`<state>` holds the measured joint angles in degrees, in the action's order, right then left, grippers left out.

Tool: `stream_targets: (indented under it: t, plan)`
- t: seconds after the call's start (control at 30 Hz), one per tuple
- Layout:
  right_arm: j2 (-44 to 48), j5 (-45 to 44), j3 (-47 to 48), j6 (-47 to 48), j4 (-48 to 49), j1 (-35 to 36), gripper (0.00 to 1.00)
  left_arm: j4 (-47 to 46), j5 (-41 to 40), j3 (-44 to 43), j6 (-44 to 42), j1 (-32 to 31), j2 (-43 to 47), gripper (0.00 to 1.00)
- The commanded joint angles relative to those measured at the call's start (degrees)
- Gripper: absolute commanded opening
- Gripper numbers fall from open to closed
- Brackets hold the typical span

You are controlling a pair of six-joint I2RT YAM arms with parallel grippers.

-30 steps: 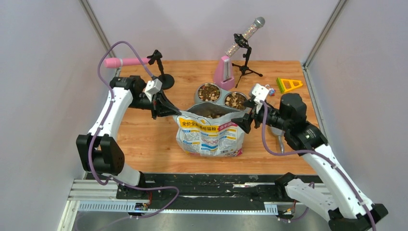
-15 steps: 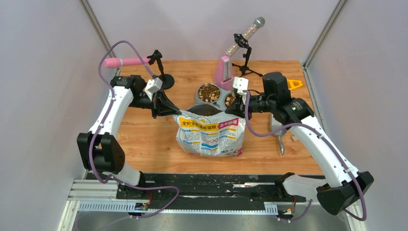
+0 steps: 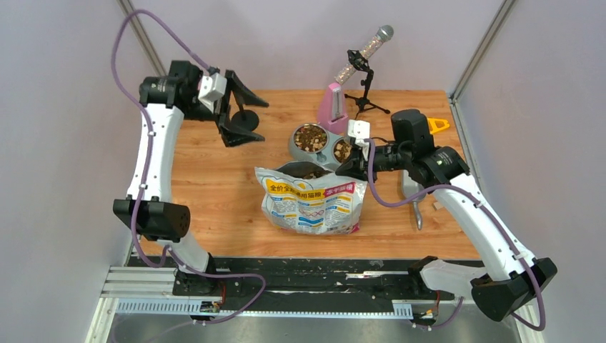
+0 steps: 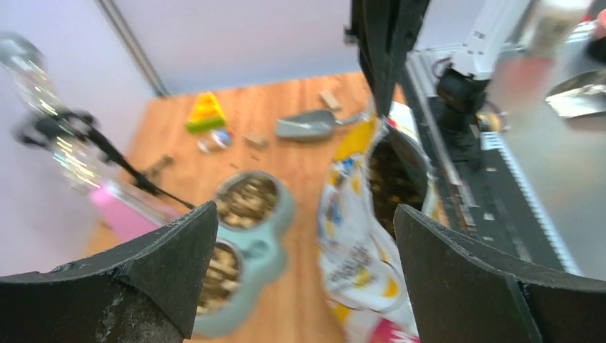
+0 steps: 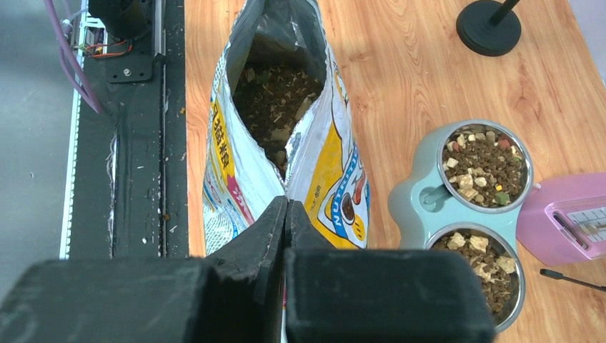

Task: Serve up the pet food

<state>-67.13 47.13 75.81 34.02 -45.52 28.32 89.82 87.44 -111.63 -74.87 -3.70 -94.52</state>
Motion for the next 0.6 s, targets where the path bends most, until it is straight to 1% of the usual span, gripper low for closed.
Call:
stream_targets:
  t: [0.0,0.03,0.07,0.1,0.13,0.17,0.2,0.23,0.27,0.3,0.33,0.37,0.4,0.43,0.47,0.5,0.53,0.57]
  plan:
    - [2.16,1.82,1.58,-0.09,0.55,0.16,0.00,2.42,5.86,-18.86,6.13,0.25,-4.84,1.00]
    - [2.19,1.03,1.55,-0.19,0.68,0.16,0.00,-0.41,5.09,-25.05,10.88,0.22,-5.92,1.00]
    - [2.24,0.22,1.37,-0.17,0.83,0.16,0.00,-8.82,3.21,-26.67,21.15,0.04,-6.97,1.00]
    - [2.18,-0.38,1.23,0.15,0.85,0.20,0.00,-14.83,1.39,-25.58,26.61,-0.10,-6.41,1.00]
    - [2.08,-0.66,1.19,0.52,0.87,0.24,0.00,-34.42,-7.82,-22.10,41.25,-0.76,-3.11,1.00]
    - [1.91,-0.80,1.18,0.64,0.84,0.25,0.00,-45.64,-15.85,-11.03,48.74,-1.56,3.10,1.00]
    - [1.73,-0.81,1.30,0.48,0.81,0.25,0.00,-72.02,-43.18,-4.81,58.85,-4.77,6.58,1.00]
    - [1.59,-0.77,1.41,0.11,0.75,0.31,0.00,-79.73,-58.41,6.96,61.45,-6.86,12.29,1.00]
    - [1.57,-0.81,1.37,-0.01,0.70,0.38,0.00,-93.08,-75.22,11.66,63.12,-8.89,14.34,1.00]
    - [1.69,-0.88,1.17,-0.19,0.73,0.48,0.00,-97.51,-78.63,18.15,62.54,-9.20,17.63,1.00]
    - [1.77,-0.97,0.92,-0.43,0.81,0.43,0.00,-100.25,-78.55,19.67,61.06,-9.30,18.85,1.00]
    - [2.01,-1.10,0.72,-0.83,0.83,0.50,0.00,-98.99,-77.70,19.96,61.02,-9.37,20.67,1.00]
    - [2.19,-1.35,0.42,-1.32,0.83,0.51,0.00,-93.15,-77.47,18.95,62.55,-9.38,21.25,1.00]
    - [2.49,-1.38,0.04,-1.75,1.20,0.48,0.00,-88.80,-75.89,15.82,63.79,-9.39,21.80,1.00]
    - [2.81,-1.15,-0.73,-2.00,2.05,0.51,0.00,-80.40,-74.37,13.04,65.55,-9.39,21.90,1.00]
    - [3.18,-1.06,-1.34,-2.17,2.88,0.51,0.00,-75.29,-70.20,12.28,67.36,-9.39,22.14,1.00]
    - [3.48,-1.26,-1.89,-2.70,3.81,0.51,0.00,-74.56,-67.96,12.59,69.22,-9.39,22.47,1.00]
    - [3.69,-1.41,-2.19,-3.20,4.57,0.53,0.00,-77.06,-62.51,13.95,74.78,-9.39,23.55,1.00]
